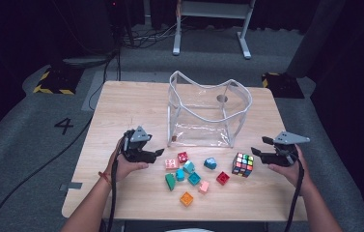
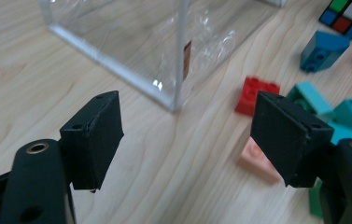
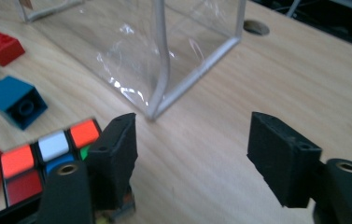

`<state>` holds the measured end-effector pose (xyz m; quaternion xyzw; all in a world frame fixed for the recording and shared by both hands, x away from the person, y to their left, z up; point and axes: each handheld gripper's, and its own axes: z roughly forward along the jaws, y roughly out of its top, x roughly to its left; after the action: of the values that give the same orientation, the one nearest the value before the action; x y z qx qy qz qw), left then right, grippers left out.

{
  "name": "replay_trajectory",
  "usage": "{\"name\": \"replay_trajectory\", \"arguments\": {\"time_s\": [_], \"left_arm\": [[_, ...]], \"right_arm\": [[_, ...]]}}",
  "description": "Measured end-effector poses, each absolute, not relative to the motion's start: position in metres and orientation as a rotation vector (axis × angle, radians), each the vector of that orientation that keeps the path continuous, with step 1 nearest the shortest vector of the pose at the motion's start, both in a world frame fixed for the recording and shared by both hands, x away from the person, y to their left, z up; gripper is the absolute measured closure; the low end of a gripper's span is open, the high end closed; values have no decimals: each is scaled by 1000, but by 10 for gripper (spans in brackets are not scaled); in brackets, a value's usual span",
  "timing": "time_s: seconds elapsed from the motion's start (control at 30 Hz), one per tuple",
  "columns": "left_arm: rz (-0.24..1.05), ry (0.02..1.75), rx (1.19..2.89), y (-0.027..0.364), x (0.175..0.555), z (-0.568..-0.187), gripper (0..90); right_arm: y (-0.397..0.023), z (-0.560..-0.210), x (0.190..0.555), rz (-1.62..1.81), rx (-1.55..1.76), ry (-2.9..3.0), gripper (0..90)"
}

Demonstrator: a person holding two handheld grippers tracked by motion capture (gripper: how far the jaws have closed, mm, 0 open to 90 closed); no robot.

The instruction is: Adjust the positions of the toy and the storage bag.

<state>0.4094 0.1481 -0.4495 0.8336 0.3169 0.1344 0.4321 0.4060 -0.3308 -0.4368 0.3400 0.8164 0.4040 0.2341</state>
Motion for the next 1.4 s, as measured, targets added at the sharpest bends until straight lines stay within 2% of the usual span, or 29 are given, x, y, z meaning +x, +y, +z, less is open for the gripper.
{"name": "replay_trajectory", "arguments": {"time_s": [0.03,0.07,0.13,0.2,0.4,0.47,0.5,0.53,0.63,0.67,0.7,0.73,0.77,0.83,0.97,1.4], "left_arm": [[335,790,2078,148,409,-450,267],[336,765,2087,140,416,-446,268],[333,749,2084,138,420,-446,273],[328,756,2074,128,432,-446,295],[295,732,2064,115,449,-446,340],[279,717,2082,111,452,-446,417],[279,717,2082,111,452,-446,428],[292,709,2097,110,454,-444,443],[301,687,2078,105,459,-441,502],[301,687,2078,105,459,-441,556],[285,671,2078,104,461,-440,556],[300,666,2074,104,462,-440,647],[314,666,2088,104,464,-438,701],[311,650,2094,104,467,-438,770],[312,652,2085,109,466,-438,860],[294,652,2052,131,439,-441,867]], "right_arm": [[-331,-437,406,1109,933,2241,355],[-322,-434,412,1121,905,2248,422],[-318,-432,414,1130,889,2259,434],[-304,-430,422,1141,855,2261,501],[-287,-430,438,1156,859,2262,542],[-284,-430,442,1172,862,2250,565],[-284,-430,442,1172,862,2250,565],[-282,-429,445,1199,872,2242,622],[-278,-427,449,1212,869,2242,693],[-276,-428,450,1191,857,2245,727],[-276,-428,450,1191,857,2245,727],[-271,-429,450,1170,847,2253,787],[-270,-430,450,1173,847,2245,818],[-271,-429,449,1181,845,2245,865],[-271,-429,448,1193,833,2253,879],[-259,-427,417,1236,733,2350,879]]}}
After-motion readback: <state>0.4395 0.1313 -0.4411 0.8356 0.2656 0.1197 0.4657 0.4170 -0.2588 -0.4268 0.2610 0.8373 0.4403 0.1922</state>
